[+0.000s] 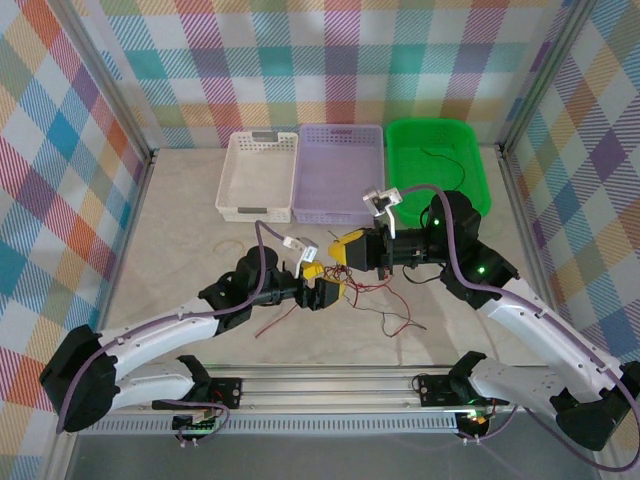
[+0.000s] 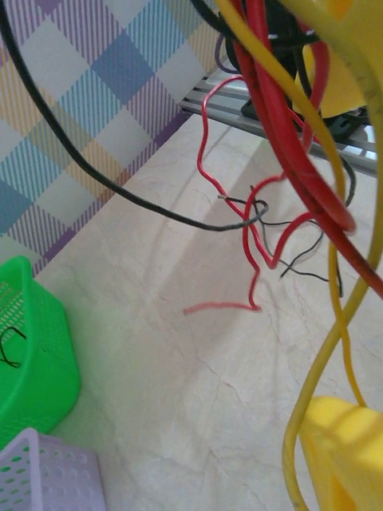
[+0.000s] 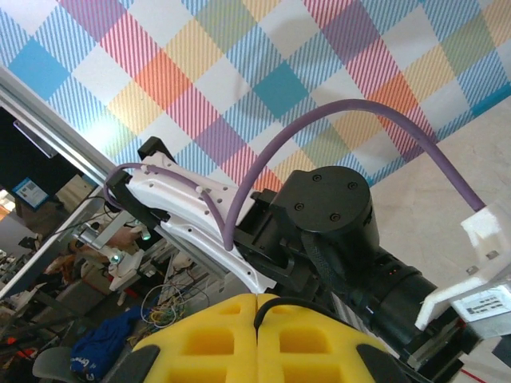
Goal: Untangle the cables
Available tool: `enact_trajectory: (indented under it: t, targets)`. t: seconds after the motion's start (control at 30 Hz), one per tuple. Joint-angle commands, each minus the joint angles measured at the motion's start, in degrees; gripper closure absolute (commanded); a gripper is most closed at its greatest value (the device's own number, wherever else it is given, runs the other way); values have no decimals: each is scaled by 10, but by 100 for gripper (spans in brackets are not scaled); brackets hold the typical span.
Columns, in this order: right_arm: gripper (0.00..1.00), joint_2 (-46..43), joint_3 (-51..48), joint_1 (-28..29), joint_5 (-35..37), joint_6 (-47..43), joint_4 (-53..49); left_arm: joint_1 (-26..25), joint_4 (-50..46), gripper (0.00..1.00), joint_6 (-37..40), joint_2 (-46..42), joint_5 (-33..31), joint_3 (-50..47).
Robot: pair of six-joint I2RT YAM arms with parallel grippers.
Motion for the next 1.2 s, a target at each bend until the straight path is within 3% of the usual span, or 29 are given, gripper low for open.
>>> enact_trajectory:
  t: [0.0, 0.07, 0.13, 0.23, 0.37, 0.53, 0.77, 1.0, 1.1, 1.17]
  targets:
    - [100, -1, -9, -3, -23, 13, 47, -7, 53, 17, -9, 6, 10, 0]
    - [100, -2, -12, -3, -24, 15, 51, -7, 63, 30, -13, 7, 15, -2]
    - [100, -4, -14, -3, -24, 15, 52, -7, 66, 53, -16, 5, 9, -4]
    - [100, -13, -14, -3, -12, 8, 38, -7, 64, 78, -15, -1, 2, -9]
    - [100, -36, -4, -6, 25, -15, -7, -7, 44, 100, -7, -9, 2, -10]
    - [100, -78, 15, -59, 100, -21, -80, -7, 3, 100, 1, -31, -9, -22]
    - [100, -92, 60, -226, 147, 6, -180, -2, -136, 100, -17, -84, -110, -12]
    - [100, -84, 42, -434, 99, 107, -195, 34, -311, 100, -41, -132, -180, 27]
    - [100, -68, 7, -475, 23, 163, -130, 56, -356, 100, -56, -141, -192, 24]
    - [100, -66, 7, -477, 23, 152, -139, 78, -373, 100, -69, -144, -198, 23]
